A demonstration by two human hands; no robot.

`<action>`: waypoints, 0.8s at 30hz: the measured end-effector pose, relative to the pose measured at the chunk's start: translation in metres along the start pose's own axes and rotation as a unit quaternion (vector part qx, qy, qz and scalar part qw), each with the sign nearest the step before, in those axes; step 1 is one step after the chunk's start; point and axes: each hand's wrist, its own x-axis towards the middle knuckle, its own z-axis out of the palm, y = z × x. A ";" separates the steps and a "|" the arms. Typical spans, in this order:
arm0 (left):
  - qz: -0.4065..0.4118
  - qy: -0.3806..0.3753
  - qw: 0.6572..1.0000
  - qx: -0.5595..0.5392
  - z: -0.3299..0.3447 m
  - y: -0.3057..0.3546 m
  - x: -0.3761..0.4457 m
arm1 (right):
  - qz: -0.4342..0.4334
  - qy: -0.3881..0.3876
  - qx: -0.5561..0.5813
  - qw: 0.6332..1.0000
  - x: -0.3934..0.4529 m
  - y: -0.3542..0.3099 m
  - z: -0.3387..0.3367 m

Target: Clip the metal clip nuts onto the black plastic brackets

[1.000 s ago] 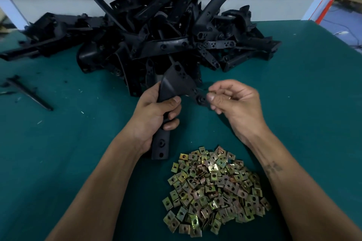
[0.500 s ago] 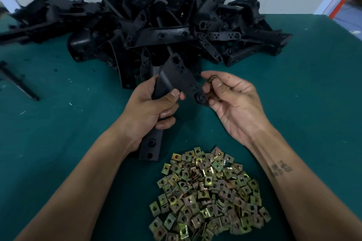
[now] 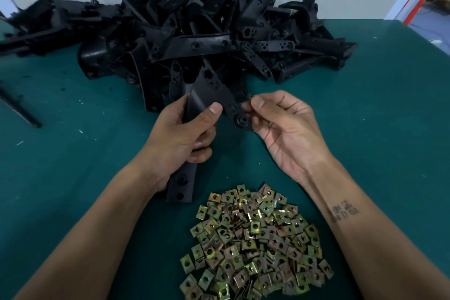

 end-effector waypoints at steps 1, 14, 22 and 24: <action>0.000 -0.001 1.000 0.002 0.000 0.000 0.000 | -0.003 -0.001 0.006 1.000 0.000 0.000 0.000; -0.015 -0.038 0.999 -0.007 0.001 0.002 -0.001 | -0.006 -0.006 0.005 1.000 -0.001 0.004 0.008; -0.016 -0.042 0.999 -0.015 0.001 0.002 -0.001 | 0.001 0.007 -0.006 1.000 -0.002 0.005 0.009; -0.018 -0.041 0.999 -0.017 0.001 0.002 -0.001 | -0.001 0.012 -0.010 1.000 -0.002 0.004 0.010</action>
